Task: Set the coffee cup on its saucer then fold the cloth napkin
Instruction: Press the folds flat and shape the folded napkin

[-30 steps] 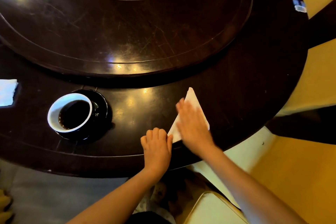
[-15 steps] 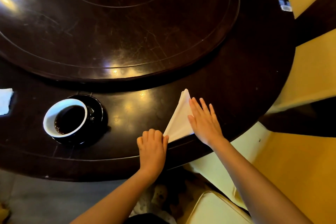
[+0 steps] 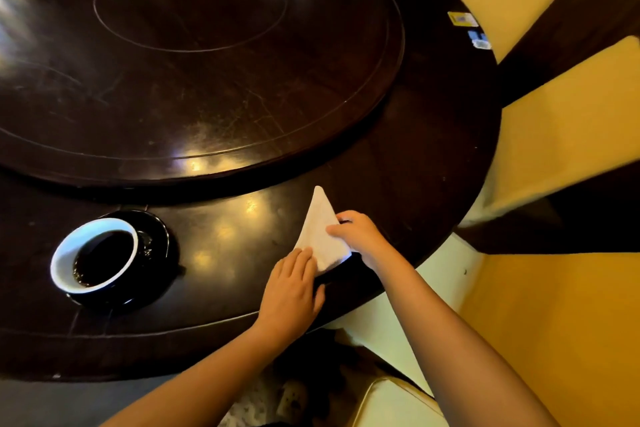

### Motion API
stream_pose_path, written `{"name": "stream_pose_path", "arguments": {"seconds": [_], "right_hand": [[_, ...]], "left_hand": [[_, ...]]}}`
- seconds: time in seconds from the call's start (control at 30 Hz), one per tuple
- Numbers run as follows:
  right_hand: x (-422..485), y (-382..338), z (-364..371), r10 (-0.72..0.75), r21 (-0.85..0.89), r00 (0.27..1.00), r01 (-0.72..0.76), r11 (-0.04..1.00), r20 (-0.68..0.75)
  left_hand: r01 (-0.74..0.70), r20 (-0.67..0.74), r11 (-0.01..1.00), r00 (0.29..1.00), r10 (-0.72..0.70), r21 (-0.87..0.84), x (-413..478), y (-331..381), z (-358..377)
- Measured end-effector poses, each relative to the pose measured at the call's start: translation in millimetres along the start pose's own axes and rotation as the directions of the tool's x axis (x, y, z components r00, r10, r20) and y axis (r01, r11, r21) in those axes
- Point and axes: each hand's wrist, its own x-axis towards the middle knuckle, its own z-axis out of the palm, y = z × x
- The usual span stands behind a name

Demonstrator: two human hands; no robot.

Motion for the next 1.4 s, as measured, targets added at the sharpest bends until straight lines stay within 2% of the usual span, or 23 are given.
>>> {"name": "stream_pose_path", "arguments": {"seconds": [0.13,0.27,0.33,0.37,0.4,0.43,0.47,0.53,0.6,0.67,0.73,0.8,0.87,1.03,1.13,1.23,1.3,1.37,1.4], "right_hand": [[-6,-11,3,0.089,0.213,0.996,-0.091,0.973,0.02],[-14,-25,-10,0.065,0.337,0.998,-0.055,0.94,-0.018],[-20,-31,-20,-0.019,0.226,0.999,0.028,0.974,-0.04],[-23,-33,-24,-0.108,0.066,0.992,0.113,0.991,-0.068],[-27,-35,-28,-0.233,-0.095,0.966,0.223,0.97,-0.108],[-31,-35,-31,-0.374,-0.185,0.917,0.346,0.92,-0.142],[-37,-37,-32,-0.488,-0.199,0.857,0.456,0.867,-0.163],[-49,-41,-32,-0.617,-0.134,0.768,0.602,0.787,-0.171],[-53,-42,-28,-0.659,-0.087,0.733,0.655,0.751,-0.17],[-53,-44,-21,-0.668,-0.115,0.7,0.663,0.739,-0.254],[-49,-46,-14,-0.644,-0.139,0.66,0.648,0.748,-0.387],[-43,-46,-12,-0.614,-0.17,0.641,0.615,0.77,-0.46],[-36,-45,-11,-0.613,-0.25,0.646,0.568,0.784,-0.454],[-17,-40,-8,-0.555,-0.429,0.733,0.388,0.816,-0.392],[-10,-37,-13,-0.592,-0.549,0.702,0.336,0.765,-0.396],[-4,-32,-9,-0.612,-0.658,0.712,0.283,0.698,-0.344],[1,-28,1,-0.631,-0.707,0.732,0.304,0.638,-0.255],[5,-18,19,-0.588,-0.755,0.807,0.36,0.548,-0.043],[6,-8,30,-0.549,-0.786,0.832,0.392,0.478,0.081]], "left_hand": [[0.048,-0.026,0.995,0.998,-0.05,-0.088,10,-2,-14],[0.092,-0.076,0.951,0.99,-0.12,-0.294,26,-10,-32],[0.091,-0.081,0.924,0.988,-0.13,-0.371,32,-11,-42],[0.085,-0.087,0.919,0.988,-0.128,-0.385,35,-11,-46],[0.081,-0.095,0.914,0.987,-0.129,-0.398,37,-11,-52],[0.081,-0.094,0.908,0.987,-0.131,-0.412,40,-11,-58],[0.071,-0.085,0.903,0.989,-0.118,-0.424,42,-10,-64],[0.013,-0.055,0.899,0.998,-0.041,-0.437,44,-8,-75],[-0.045,-0.047,0.887,0.999,0.026,-0.46,45,-4,-84],[-0.063,-0.059,0.862,0.998,0.039,-0.503,44,0,-89],[-0.045,-0.042,0.839,0.999,0.026,-0.542,41,5,-89],[0.024,0.006,0.811,1.0,-0.025,-0.585,39,9,-87],[0.103,0.056,0.769,0.995,-0.088,-0.631,38,10,-84],[0.239,0.198,0.68,0.97,-0.14,-0.693,30,5,-79],[0.318,0.285,0.565,0.947,-0.15,-0.761,19,3,-74],[0.402,0.333,0.532,0.916,-0.225,-0.745,16,0,-61],[0.509,0.399,0.475,0.86,-0.319,-0.718,17,-7,-48],[0.619,0.469,0.431,0.783,-0.409,-0.657,16,-19,-35],[0.649,0.484,0.451,0.759,-0.435,-0.613,15,-26,-29]]}}
